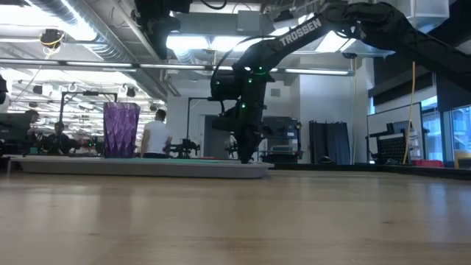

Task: Pick and place plate/cup/fork/spoon on tray
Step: Put the orange spoon on the right side of the light orange fork, then adjust the light orange fork

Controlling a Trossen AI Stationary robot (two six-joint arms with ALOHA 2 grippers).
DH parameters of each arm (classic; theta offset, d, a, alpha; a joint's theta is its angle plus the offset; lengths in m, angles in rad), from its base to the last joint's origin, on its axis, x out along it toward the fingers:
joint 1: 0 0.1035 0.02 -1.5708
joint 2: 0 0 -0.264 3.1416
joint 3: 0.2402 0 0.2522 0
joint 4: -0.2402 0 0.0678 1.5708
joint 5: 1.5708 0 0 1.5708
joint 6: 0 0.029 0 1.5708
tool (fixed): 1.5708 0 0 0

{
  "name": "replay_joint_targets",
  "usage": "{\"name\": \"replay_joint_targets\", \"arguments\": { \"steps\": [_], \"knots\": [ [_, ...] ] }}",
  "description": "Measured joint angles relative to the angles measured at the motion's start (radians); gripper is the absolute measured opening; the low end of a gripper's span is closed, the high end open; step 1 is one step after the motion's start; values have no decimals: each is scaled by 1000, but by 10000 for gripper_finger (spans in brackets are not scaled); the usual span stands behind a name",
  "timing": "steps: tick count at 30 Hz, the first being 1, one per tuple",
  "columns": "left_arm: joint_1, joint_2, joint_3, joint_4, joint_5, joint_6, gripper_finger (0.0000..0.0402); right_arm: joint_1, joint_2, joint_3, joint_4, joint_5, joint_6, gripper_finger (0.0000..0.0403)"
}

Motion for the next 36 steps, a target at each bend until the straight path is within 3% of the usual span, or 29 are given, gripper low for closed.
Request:
{"name": "replay_joint_targets", "arguments": {
  "steps": [9,13,20,23,28,36],
  "knots": [
    [0,0,0,0,0,0,50,-25,0,0,-1,31,-36,1],
    [0,0,0,0,0,0,50,-19,0,22,-33,-44,0,0],
    [0,0,0,0,0,0,50,27,-5,72,7,-49,2,0],
    [0,0,0,0,0,0,50,32,2,72,38,-30,-18,0],
    [0,0,0,0,0,0,50,32,8,71,133,119,-82,0],
    [0,0,0,0,0,-1,50,7,28,72,145,53,-97,0]
  ]
}}
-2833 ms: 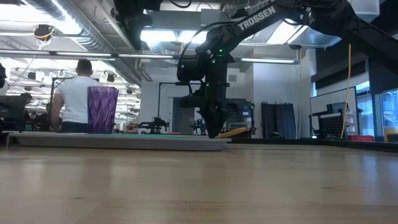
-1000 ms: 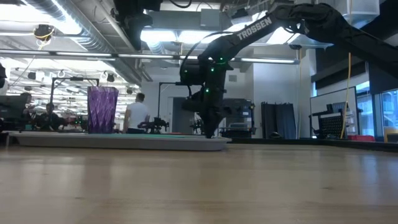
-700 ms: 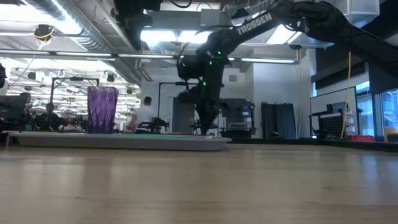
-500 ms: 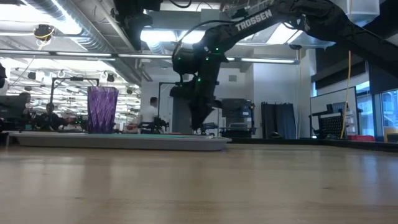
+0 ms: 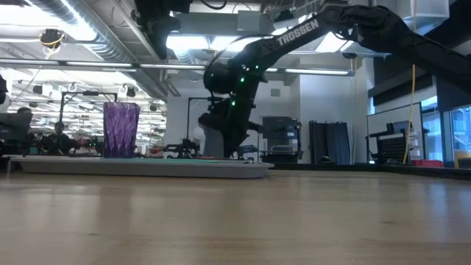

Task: Pick and place plate/cup/fork/spoon on tray
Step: Adjust the light orange fork

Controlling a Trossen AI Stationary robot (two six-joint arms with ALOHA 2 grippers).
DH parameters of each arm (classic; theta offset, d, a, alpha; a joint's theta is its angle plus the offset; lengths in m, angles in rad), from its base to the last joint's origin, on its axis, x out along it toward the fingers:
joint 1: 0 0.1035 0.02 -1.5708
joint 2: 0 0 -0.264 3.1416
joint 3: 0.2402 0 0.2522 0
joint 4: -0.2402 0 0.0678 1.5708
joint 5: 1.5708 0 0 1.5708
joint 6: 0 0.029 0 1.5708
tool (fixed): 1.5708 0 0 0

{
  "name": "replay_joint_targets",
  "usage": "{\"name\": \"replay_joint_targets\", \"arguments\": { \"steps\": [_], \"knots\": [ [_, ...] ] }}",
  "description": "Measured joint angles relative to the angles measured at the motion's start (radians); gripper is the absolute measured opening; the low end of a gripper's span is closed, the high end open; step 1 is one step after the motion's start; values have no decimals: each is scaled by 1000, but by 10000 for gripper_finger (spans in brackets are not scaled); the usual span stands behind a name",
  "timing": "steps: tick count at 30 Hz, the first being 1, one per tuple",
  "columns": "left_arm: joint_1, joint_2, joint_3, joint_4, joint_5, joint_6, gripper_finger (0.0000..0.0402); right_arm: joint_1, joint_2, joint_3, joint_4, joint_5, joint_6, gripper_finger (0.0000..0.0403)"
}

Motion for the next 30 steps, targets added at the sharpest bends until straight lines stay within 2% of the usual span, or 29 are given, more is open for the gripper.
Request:
{"name": "replay_joint_targets", "arguments": {
  "steps": [6,19,22,30],
  "knots": [
    [0,0,0,1,1,0,50,3,27,-1,-14,-46,24,0],
    [0,0,0,1,0,0,50,2,29,-1,-22,-56,30,0],
    [0,0,0,1,0,0,50,-1,29,-1,-32,-99,79,0],
    [0,0,0,1,0,0,50,-2,29,-1,-47,-129,106,0]
  ]
}}
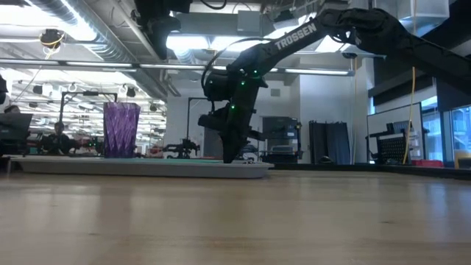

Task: Pick and place plate/cup/fork/spoon on tray
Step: Adjust the light orange fork

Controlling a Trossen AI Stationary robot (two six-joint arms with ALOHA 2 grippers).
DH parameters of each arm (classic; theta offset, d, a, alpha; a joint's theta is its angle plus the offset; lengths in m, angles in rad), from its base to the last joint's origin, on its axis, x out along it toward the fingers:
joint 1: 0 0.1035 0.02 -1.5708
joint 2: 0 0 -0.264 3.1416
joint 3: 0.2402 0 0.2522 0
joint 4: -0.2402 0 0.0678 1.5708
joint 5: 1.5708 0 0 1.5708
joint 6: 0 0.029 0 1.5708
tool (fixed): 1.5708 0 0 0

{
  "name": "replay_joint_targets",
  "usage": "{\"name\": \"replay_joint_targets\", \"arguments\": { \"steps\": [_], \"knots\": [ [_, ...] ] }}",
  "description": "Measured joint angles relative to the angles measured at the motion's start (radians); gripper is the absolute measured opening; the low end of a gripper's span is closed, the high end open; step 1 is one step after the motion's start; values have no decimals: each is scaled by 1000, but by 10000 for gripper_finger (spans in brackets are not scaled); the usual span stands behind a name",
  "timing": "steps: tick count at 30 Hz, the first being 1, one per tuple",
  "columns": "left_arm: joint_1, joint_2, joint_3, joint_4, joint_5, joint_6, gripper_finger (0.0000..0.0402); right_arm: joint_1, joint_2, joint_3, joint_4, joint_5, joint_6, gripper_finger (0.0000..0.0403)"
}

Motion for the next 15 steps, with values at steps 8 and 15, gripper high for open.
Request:
{"name": "replay_joint_targets", "arguments": {
  "steps": [8,15],
  "knots": [
    [0,0,0,0,0,0,50,5,5,0,-18,-48,21,0],
    [0,0,0,0,0,0,50,22,5,0,-37,-78,28,0]
  ]
}}
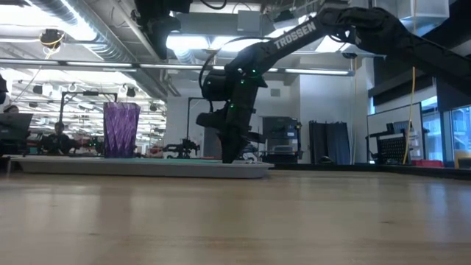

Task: Pick and place plate/cup/fork/spoon on tray
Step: Adjust the light orange fork, then adjust the gray tray

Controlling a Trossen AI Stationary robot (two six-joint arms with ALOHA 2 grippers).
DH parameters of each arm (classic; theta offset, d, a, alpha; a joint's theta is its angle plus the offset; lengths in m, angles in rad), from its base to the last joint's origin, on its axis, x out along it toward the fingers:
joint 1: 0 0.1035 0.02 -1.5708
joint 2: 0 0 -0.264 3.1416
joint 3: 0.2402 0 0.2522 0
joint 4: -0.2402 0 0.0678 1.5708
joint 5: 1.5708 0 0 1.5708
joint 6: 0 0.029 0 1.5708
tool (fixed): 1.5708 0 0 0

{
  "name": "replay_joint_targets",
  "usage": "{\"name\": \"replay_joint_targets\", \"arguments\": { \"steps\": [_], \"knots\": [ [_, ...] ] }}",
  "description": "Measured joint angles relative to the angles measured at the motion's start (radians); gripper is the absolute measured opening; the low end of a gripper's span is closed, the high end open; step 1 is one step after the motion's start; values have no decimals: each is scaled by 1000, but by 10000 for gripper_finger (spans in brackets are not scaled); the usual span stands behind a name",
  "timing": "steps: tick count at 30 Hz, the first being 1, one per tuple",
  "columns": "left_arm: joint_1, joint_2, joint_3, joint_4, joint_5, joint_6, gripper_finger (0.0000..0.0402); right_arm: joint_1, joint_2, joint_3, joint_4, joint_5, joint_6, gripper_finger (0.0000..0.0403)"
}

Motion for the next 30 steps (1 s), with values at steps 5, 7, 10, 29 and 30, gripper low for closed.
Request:
{"name": "replay_joint_targets", "arguments": {
  "steps": [5,7,10,29,30],
  "knots": [
    [0,0,0,0,0,0,50,16,4,2,-16,2,0,0],
    [0,0,0,0,0,0,50,22,5,2,-15,44,-3,0],
    [0,0,0,-1,0,1,50,25,0,14,-37,79,-3,0],
    [7,-9,-52,-185,277,-26,50,34,-32,101,-347,74,-183,0],
    [7,-19,-79,-187,296,-30,49,35,-32,101,-365,74,-196,0]
  ]
}}
